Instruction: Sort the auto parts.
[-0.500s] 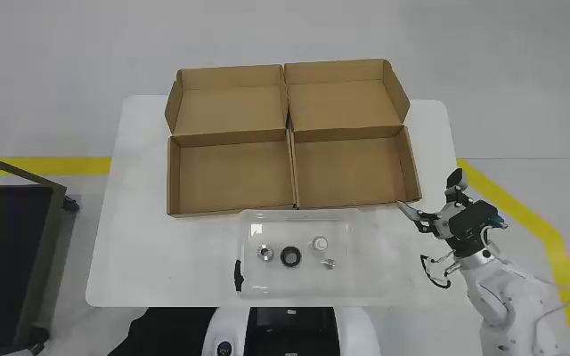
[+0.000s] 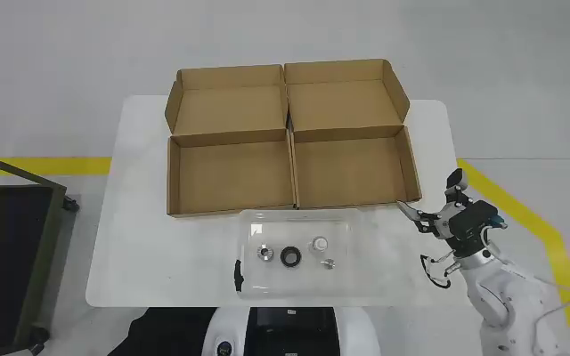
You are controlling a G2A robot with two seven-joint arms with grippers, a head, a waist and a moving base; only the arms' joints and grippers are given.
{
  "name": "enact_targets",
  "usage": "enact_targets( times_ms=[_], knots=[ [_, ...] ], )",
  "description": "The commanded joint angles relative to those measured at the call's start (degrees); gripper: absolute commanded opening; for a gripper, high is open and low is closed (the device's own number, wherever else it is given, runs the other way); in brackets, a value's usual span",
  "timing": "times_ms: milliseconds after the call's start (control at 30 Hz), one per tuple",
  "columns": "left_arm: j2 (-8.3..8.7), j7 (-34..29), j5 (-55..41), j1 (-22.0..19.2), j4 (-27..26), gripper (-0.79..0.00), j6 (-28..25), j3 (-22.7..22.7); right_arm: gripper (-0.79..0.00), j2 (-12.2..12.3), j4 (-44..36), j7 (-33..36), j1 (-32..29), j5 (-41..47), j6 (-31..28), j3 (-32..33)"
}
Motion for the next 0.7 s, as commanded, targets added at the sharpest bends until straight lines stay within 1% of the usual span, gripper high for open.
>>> enact_targets(
  times_ms=[0, 100, 267, 400, 500, 667],
  knots=[
    [0.00, 0.0, 0.0, 0.0, 0.0, 0.000, 0.0, 0.0, 0.000, 0.0, 0.0, 0.0, 0.0, 0.0, 0.0, 0.0],
    [0.00, 0.0, 0.0, 0.0, 0.0, 0.000, 0.0, 0.0, 0.000, 0.0, -0.1, 0.6, 0.0, -0.5, 0.0, -0.3],
    [0.00, 0.0, 0.0, 0.0, 0.0, 0.000, 0.0, 0.0, 0.000, 0.4, -1.5, 1.2, 0.3, -2.9, -4.5, -3.2],
    [0.00, 0.0, 0.0, 0.0, 0.0, 0.000, 0.0, 0.0, 0.000, 0.8, -2.3, 3.1, 0.8, -3.8, -8.6, -5.7],
    [0.00, 0.0, 0.0, 0.0, 0.0, 0.000, 0.0, 0.0, 0.000, 1.1, -3.9, 5.6, 0.6, -4.1, -12.4, -8.1],
    [0.00, 0.0, 0.0, 0.0, 0.0, 0.000, 0.0, 0.0, 0.000, 1.4, -6.1, 13.0, 0.5, -2.2, -17.6, -12.5]
  ],
)
